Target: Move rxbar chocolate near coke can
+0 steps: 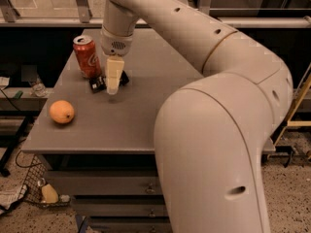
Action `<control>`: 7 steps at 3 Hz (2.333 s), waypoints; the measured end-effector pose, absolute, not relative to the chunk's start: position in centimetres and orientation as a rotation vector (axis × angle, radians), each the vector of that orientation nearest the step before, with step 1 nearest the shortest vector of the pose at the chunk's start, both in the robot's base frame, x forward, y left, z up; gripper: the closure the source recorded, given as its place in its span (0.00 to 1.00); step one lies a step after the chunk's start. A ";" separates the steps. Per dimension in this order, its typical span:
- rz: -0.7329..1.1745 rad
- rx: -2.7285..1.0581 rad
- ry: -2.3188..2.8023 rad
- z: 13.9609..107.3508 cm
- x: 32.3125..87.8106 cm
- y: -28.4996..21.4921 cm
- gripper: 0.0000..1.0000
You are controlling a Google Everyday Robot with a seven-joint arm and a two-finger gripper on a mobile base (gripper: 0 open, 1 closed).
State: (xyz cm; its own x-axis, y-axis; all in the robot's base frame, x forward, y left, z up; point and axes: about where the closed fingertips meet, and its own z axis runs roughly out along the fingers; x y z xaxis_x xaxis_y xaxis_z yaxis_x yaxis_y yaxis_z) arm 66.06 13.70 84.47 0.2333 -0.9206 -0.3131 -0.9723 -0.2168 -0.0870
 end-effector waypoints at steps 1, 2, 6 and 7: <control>0.282 -2.245 1.774 84.5 66.1 13.7 0.00; 0.265 -2.184 1.778 85.8 67.0 10.6 0.00; 0.208 -1.805 2.033 89.0 64.6 -11.0 0.00; 0.209 -1.729 2.095 88.9 62.2 -14.8 0.00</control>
Offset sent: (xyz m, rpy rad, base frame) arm 0.0244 -0.0958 0.0444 0.0873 -0.0892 -0.0991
